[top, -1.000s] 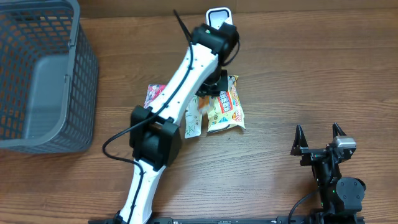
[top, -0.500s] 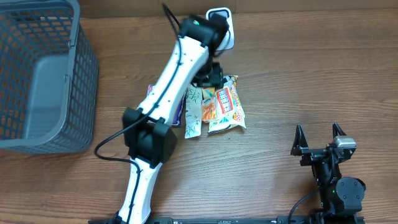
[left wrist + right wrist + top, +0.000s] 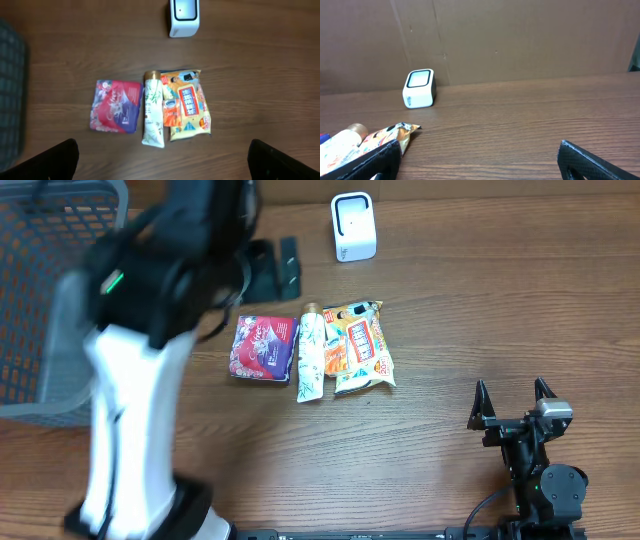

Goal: Scan the item barcode
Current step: 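Withdraw the left gripper back to the basket side, then reach the right gripper toward the yellow snack packet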

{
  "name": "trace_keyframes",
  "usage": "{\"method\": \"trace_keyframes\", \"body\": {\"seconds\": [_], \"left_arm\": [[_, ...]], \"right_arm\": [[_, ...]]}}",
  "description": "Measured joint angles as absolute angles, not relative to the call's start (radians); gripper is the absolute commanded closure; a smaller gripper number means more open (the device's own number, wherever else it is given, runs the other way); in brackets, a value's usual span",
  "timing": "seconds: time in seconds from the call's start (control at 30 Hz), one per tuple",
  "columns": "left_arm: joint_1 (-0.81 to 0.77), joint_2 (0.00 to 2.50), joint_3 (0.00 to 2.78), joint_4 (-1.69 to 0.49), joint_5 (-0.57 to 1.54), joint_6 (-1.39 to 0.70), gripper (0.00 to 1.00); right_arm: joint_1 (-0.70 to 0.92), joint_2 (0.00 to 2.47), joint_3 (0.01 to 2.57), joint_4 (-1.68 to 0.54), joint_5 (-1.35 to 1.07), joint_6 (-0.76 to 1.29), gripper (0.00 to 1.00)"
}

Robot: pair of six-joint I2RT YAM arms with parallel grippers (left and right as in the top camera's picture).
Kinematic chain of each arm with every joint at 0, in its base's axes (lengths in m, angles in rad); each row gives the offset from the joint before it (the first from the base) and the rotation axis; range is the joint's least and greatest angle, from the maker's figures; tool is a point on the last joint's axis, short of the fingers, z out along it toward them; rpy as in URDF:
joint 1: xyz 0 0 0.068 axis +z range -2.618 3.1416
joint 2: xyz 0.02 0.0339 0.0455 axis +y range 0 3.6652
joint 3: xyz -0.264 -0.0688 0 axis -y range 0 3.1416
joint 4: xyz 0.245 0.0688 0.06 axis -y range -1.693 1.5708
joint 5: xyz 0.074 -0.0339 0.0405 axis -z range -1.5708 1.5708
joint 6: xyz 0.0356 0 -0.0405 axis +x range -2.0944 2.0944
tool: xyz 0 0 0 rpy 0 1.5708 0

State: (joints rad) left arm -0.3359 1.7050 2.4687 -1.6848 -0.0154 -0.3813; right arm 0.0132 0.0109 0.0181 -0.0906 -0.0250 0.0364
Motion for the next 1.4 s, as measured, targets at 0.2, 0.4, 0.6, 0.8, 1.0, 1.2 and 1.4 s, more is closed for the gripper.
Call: {"method": "trace_keyframes", "body": {"seconds": [0.2, 0.4, 0.6, 0.8, 1.0, 1.2, 1.4], "left_arm": [[-0.235, 1.452, 2.193, -1.688, -0.041, -0.390, 0.00], [-0.005, 1.301, 1.958, -1.692, -0.079, -0.471, 0.00], [0.171, 1.207, 1.862, -1.692, -0.095, -0.530, 0.00], [0.184, 1.200, 1.846, -1.691, -0.094, -0.548, 0.00], [0.184, 1.219, 1.845, -1.691, -0.094, -0.548, 0.00], [0.184, 1.236, 1.845, -1.691, -0.094, -0.548, 0.00], [0.184, 1.249, 1.844, -1.691, -0.094, -0.548, 0.00]], "right_arm": [[0.013, 0.011, 0.018, -0.090, -0.025, 0.037, 0.00], [0.013, 0.011, 0.019, -0.090, -0.025, 0.036, 0.00], [0.013, 0.011, 0.019, -0.091, -0.026, 0.037, 0.00], [0.013, 0.011, 0.018, -0.090, -0.026, 0.037, 0.00], [0.013, 0.011, 0.018, 0.046, -0.135, 0.112, 0.00], [0.013, 0.011, 0.018, 0.127, -0.501, 0.381, 0.00], [0.013, 0.010, 0.027, 0.429, -0.602, 0.501, 0.00]]}}
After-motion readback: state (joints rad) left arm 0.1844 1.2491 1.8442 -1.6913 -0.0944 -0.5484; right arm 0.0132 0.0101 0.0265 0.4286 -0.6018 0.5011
